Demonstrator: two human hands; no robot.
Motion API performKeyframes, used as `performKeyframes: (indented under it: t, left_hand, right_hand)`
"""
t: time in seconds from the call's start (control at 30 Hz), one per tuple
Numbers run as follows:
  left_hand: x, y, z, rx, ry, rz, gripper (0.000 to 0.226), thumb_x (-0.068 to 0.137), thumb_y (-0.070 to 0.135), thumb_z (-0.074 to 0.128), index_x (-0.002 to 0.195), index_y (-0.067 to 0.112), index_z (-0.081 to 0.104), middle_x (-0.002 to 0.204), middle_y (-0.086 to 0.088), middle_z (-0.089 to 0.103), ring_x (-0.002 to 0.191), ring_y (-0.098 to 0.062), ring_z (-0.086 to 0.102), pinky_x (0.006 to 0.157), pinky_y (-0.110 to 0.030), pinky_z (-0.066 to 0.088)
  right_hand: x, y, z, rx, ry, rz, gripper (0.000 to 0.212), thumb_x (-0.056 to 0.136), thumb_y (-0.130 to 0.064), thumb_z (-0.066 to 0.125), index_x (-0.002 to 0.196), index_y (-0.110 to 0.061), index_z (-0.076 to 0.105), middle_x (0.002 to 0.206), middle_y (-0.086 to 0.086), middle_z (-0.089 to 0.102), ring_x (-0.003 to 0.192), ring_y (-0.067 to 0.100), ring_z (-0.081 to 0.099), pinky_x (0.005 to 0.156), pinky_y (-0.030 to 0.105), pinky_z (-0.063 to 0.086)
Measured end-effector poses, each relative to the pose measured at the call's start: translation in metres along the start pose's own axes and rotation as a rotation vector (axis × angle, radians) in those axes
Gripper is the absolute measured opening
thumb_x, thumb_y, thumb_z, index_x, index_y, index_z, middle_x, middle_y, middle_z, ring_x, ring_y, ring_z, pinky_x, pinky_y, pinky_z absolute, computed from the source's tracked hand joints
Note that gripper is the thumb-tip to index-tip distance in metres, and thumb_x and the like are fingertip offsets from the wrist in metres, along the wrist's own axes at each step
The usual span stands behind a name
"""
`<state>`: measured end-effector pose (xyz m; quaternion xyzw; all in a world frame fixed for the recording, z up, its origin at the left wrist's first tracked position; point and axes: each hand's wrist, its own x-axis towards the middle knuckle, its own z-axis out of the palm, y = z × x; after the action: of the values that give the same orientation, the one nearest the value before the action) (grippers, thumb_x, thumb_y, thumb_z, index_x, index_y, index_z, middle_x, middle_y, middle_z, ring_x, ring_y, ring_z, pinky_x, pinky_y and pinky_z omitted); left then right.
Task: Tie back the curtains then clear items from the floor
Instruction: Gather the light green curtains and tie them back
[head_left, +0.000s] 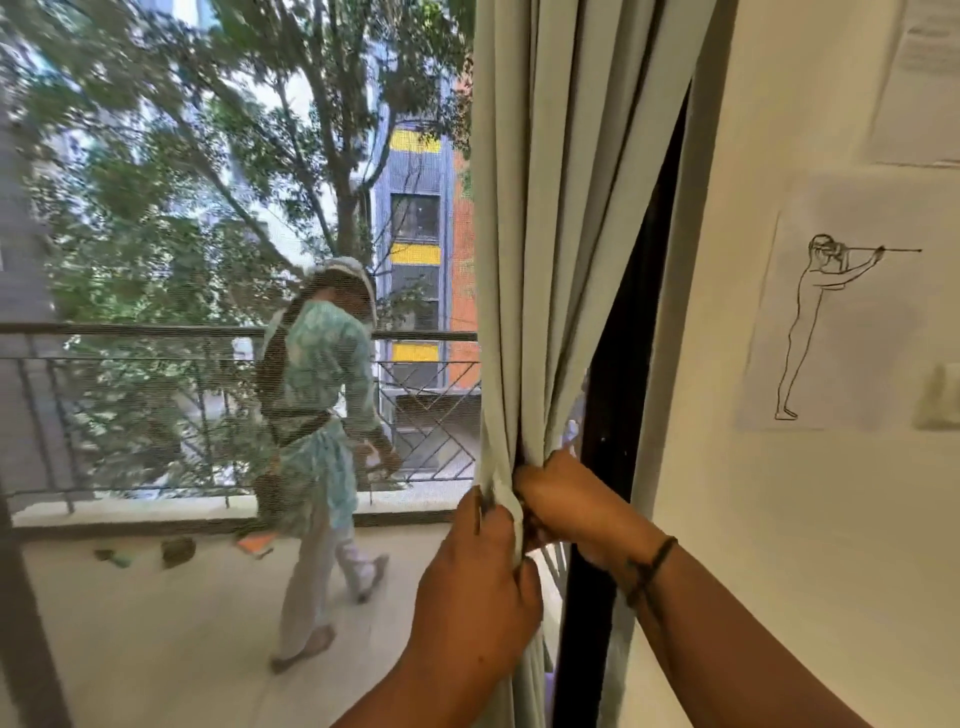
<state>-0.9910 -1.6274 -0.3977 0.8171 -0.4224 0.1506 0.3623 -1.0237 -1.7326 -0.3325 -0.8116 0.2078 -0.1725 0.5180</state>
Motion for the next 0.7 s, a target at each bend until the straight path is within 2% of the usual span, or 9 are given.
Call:
performKeyframes:
  t: [0.1, 0.17, 0.2, 0.27, 0.37, 0.47, 0.53, 0.63, 0.7]
  left_hand:
    - [-0.007, 0.025, 0.013, 0.059, -0.096, -0.074, 0.053, 0.088, 0.043, 0.042, 0.138, 0.023, 0.036, 0.154, -0.004, 0.007, 0.114, -0.021, 0.053, 0.086, -0.028, 0.051]
    - [-0.010, 0.039, 0.022, 0.135, -0.120, -0.112, 0.059, 0.088, 0.046, 0.040, 0.143, 0.023, 0.034, 0.157, -0.009, 0.000, 0.126, -0.023, 0.044, 0.097, -0.029, 0.046]
    - [-0.010, 0.047, 0.027, 0.165, -0.125, -0.125, 0.058, 0.089, 0.044, 0.040, 0.141, 0.020, 0.037, 0.155, -0.015, 0.010, 0.128, -0.026, 0.041, 0.099, -0.032, 0.044]
    - [-0.009, 0.057, 0.034, 0.195, -0.169, -0.178, 0.059, 0.087, 0.049, 0.034, 0.133, 0.014, 0.047, 0.143, -0.017, 0.035, 0.127, -0.029, 0.040, 0.099, -0.034, 0.040]
    - [-0.011, 0.067, 0.038, 0.172, -0.192, -0.151, 0.079, 0.071, 0.064, 0.014, 0.131, 0.028, 0.050, 0.151, -0.003, 0.024, 0.137, -0.018, 0.028, 0.106, -0.027, 0.032]
    - [-0.022, 0.064, 0.029, 0.102, -0.090, -0.061, 0.050, 0.078, 0.069, 0.034, 0.122, 0.050, 0.045, 0.155, 0.021, 0.010, 0.127, -0.002, 0.043, 0.092, -0.013, 0.038]
    - [-0.022, 0.056, 0.024, -0.032, 0.037, -0.110, 0.047, 0.072, 0.072, 0.043, 0.115, 0.062, 0.027, 0.141, 0.028, 0.033, 0.113, 0.002, 0.052, 0.082, -0.009, 0.039]
    - [-0.005, 0.038, 0.036, -0.115, 0.136, -0.139, 0.082, 0.068, 0.063, 0.066, 0.125, 0.051, 0.008, 0.132, 0.010, 0.044, 0.116, -0.002, 0.048, 0.094, -0.020, 0.043]
    - [0.009, 0.037, 0.048, -0.290, 0.080, -0.199, 0.094, 0.075, 0.036, 0.074, 0.126, 0.051, -0.004, 0.125, 0.008, 0.053, 0.100, 0.009, 0.057, 0.080, -0.008, 0.047]
  right_hand:
    - [-0.007, 0.013, -0.017, 0.415, -0.248, 0.083, 0.023, 0.083, -0.039, 0.055, 0.089, -0.021, 0.068, 0.084, 0.006, 0.069, 0.075, 0.021, 0.064, 0.072, 0.034, 0.052]
    - [-0.011, 0.017, -0.025, 0.399, -0.348, 0.015, 0.038, 0.072, -0.059, 0.064, 0.089, -0.026, 0.073, 0.091, -0.001, 0.074, 0.089, 0.020, 0.067, 0.084, 0.032, 0.051]
    - [-0.013, 0.018, -0.025, 0.309, -0.357, -0.048, 0.039, 0.070, -0.063, 0.067, 0.082, -0.026, 0.074, 0.081, -0.008, 0.074, 0.083, 0.013, 0.069, 0.080, 0.025, 0.052]
    - [-0.014, 0.021, -0.027, 0.044, -0.274, -0.176, 0.032, 0.075, -0.055, 0.068, 0.062, -0.026, 0.067, 0.055, -0.014, 0.064, 0.058, 0.001, 0.061, 0.061, 0.015, 0.047]
    - [-0.009, 0.030, -0.043, -0.027, -0.276, -0.235, 0.021, 0.084, -0.037, 0.067, 0.078, -0.018, 0.068, 0.069, -0.003, 0.066, 0.065, 0.012, 0.059, 0.064, 0.025, 0.050]
    - [-0.003, 0.040, -0.066, 0.065, -0.333, -0.201, 0.010, 0.087, -0.019, 0.066, 0.077, -0.017, 0.067, 0.064, -0.006, 0.067, 0.062, 0.014, 0.062, 0.059, 0.024, 0.055]
    - [-0.001, 0.048, -0.077, 0.123, -0.332, -0.212, 0.011, 0.085, -0.012, 0.067, 0.077, -0.018, 0.065, 0.060, -0.004, 0.067, 0.057, 0.015, 0.064, 0.055, 0.026, 0.055]
    - [-0.002, 0.056, -0.079, 0.113, -0.350, -0.243, 0.009, 0.085, -0.008, 0.066, 0.078, -0.011, 0.061, 0.058, 0.001, 0.066, 0.051, 0.013, 0.064, 0.047, 0.023, 0.049]
    - [-0.003, 0.055, -0.077, 0.076, -0.403, -0.281, 0.015, 0.087, -0.008, 0.064, 0.074, -0.015, 0.060, 0.058, -0.001, 0.065, 0.051, 0.014, 0.062, 0.046, 0.023, 0.046]
